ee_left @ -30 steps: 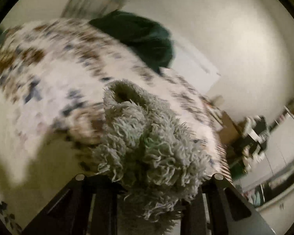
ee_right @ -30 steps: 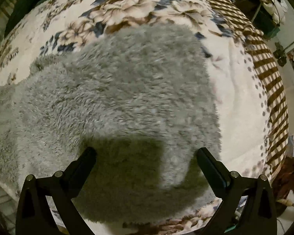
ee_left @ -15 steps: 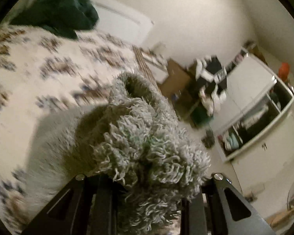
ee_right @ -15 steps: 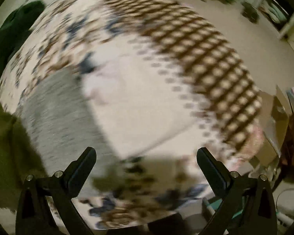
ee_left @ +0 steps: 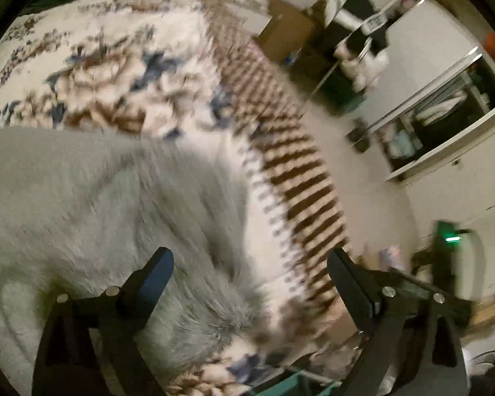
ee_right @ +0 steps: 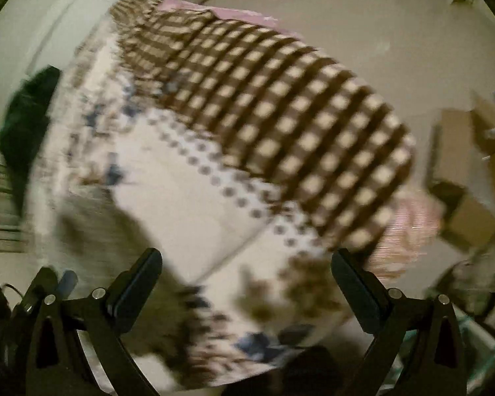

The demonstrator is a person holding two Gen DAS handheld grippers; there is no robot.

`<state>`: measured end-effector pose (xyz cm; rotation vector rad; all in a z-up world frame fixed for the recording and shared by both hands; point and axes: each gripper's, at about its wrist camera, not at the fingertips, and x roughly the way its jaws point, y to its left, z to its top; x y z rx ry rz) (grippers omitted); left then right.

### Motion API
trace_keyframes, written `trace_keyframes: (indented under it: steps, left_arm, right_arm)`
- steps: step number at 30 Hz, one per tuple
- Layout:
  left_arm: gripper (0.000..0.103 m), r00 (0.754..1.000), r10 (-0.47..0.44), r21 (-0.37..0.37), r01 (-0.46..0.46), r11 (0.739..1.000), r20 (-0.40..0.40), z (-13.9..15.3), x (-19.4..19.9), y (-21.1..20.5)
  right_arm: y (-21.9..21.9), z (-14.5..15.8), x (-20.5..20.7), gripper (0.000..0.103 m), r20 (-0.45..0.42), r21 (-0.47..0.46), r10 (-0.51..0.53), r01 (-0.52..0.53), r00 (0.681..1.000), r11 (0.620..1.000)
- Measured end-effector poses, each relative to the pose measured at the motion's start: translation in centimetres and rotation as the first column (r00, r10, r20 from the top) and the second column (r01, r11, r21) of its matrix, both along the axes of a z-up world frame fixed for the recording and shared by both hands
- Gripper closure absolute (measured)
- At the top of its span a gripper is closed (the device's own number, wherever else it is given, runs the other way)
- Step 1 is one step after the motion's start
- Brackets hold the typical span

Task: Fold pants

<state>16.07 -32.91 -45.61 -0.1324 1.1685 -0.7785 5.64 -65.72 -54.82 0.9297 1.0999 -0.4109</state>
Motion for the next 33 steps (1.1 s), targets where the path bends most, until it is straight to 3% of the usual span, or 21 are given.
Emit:
trace_keyframes:
  steps: [4,8,11,14,16,17,18,20,23,24,25,26,27,29,31,33]
  left_arm:
    - [0.008,0.998,0.049,-0.018,-0.048,0.999,0.031,4.1,1.0,5.3]
    - [0.008,0.979,0.191,0.106,-0.198,0.974,0.073,4.3,4.7,12.2]
    - [0.008,0.955,0.292,0.185,-0.297,0.937,0.057,2.0,7.8,16.6]
    - [0.008,0.947,0.318,0.238,-0.317,0.918,0.037,-1.0,9.8,18.7]
    - [0.008,0.949,0.317,0.241,-0.309,0.920,0.009,-2.4,11.1,18.9]
    - [0.008,0.949,0.314,0.242,-0.305,0.921,-0.002,-3.0,11.7,18.8]
    - [0.008,0.952,0.307,0.240,-0.295,0.925,-0.010,-3.5,12.0,18.7]
    - [0.008,0.953,0.304,0.247,-0.290,0.925,-0.019,-4.1,12.8,18.5]
    - [0.008,0.953,0.300,0.248,-0.280,0.928,-0.046,-5.3,13.7,18.5]
    - [0.008,0.953,0.298,0.247,-0.275,0.929,-0.062,-5.9,14.1,18.4]
    - [0.008,0.951,0.300,0.244,-0.275,0.930,-0.074,-6.3,14.2,18.5]
    - [0.008,0.948,0.308,0.247,-0.279,0.928,-0.083,-6.6,14.3,18.5]
    - [0.008,0.947,0.310,0.250,-0.281,0.927,-0.086,-6.7,14.2,18.6]
    - [0.008,0.946,0.311,0.243,-0.281,0.928,-0.092,-6.8,14.1,18.8]
    - [0.008,0.944,0.316,0.230,-0.287,0.930,-0.098,-6.9,14.0,19.1]
    - [0.008,0.942,0.319,0.218,-0.291,0.932,-0.107,-7.1,14.0,19.3]
  right_arm:
    - [1.8,0.6,3.0,0.000,0.150,0.113,0.064,-0.082,0.987,0.990]
    - [4.6,-0.3,8.5,0.000,0.284,0.218,0.189,-0.255,0.940,0.942]
    - [6.0,-3.5,12.4,0.000,0.247,0.294,0.232,-0.301,0.941,0.907]
    - [6.6,-7.2,15.0,0.001,0.176,0.405,0.239,-0.291,0.955,0.867]
    - [6.8,-7.2,15.6,0.039,0.223,0.446,0.211,-0.292,0.952,0.846]
    - [6.7,-6.1,15.7,0.069,0.231,0.394,0.214,-0.292,0.949,0.871]
    - [6.6,-5.1,15.8,0.081,0.243,0.351,0.217,-0.295,0.945,0.889]
    - [6.1,-2.1,15.9,0.084,0.305,0.268,0.195,-0.280,0.932,0.922]
    - [4.9,0.3,16.6,0.084,0.301,0.110,0.214,-0.257,0.929,0.960]
    - [4.7,-0.4,17.1,0.076,0.238,0.085,0.229,-0.255,0.944,0.963]
    - [4.6,-1.3,17.5,0.062,0.183,0.097,0.239,-0.260,0.954,0.961]
    - [4.4,-2.4,17.7,0.054,0.120,0.134,0.237,-0.252,0.964,0.958]
    - [4.2,-3.2,17.0,0.034,0.095,0.166,0.219,-0.232,0.971,0.958]
    - [4.0,-3.6,14.7,0.018,0.145,0.220,0.190,-0.218,0.971,0.951]
    - [4.5,-5.2,12.4,0.018,0.125,0.306,0.150,-0.182,0.981,0.934]
    - [5.4,-8.1,10.2,0.018,0.061,0.438,0.097,-0.114,0.993,0.892]
